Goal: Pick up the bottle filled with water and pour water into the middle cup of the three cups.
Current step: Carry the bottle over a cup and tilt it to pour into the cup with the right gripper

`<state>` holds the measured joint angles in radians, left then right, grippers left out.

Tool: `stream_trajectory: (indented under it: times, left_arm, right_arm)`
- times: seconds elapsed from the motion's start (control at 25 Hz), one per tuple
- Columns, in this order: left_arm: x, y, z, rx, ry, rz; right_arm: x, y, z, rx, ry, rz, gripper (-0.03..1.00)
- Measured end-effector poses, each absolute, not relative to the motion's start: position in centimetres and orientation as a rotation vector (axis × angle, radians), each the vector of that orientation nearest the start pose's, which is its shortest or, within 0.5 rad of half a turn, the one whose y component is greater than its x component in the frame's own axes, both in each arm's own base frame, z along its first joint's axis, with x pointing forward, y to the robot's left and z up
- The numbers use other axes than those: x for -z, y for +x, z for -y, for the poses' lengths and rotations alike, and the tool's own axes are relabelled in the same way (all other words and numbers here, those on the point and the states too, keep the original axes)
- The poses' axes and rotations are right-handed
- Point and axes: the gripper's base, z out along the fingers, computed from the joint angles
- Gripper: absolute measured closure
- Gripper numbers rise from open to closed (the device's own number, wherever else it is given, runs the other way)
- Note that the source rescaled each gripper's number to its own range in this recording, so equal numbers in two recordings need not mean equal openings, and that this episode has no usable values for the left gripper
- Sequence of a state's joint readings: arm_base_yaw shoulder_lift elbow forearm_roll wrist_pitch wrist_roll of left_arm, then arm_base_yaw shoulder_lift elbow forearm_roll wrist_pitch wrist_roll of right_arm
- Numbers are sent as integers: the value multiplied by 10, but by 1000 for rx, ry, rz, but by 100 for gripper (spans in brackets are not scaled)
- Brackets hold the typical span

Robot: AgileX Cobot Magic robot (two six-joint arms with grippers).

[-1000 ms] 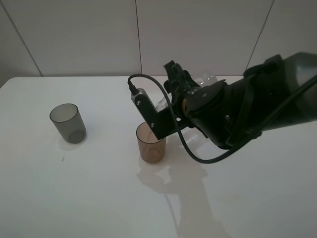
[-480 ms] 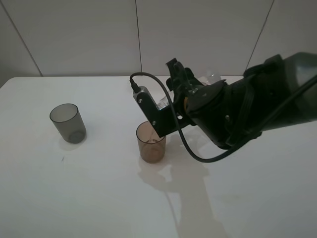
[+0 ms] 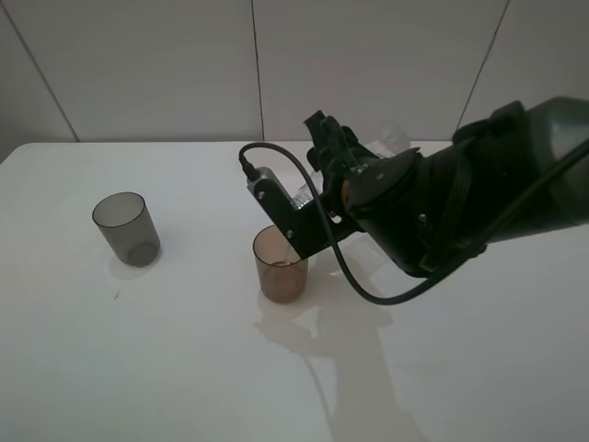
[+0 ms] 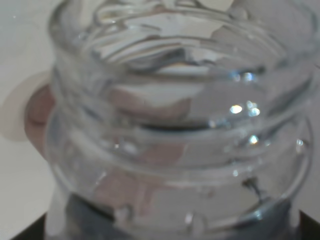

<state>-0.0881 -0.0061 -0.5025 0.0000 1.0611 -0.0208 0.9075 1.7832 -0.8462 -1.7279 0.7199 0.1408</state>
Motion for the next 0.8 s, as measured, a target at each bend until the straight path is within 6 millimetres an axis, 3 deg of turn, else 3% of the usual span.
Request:
stream_trajectory:
  times: [0.4, 0.8]
  left_arm:
    - [-278, -6, -1, 68, 68, -2036]
    - [-278, -6, -1, 68, 68, -2036]
  right_arm:
    - [-171, 249, -227, 1159, -2113, -1044, 95]
    - [-184, 254, -238, 1183, -2109, -971, 95]
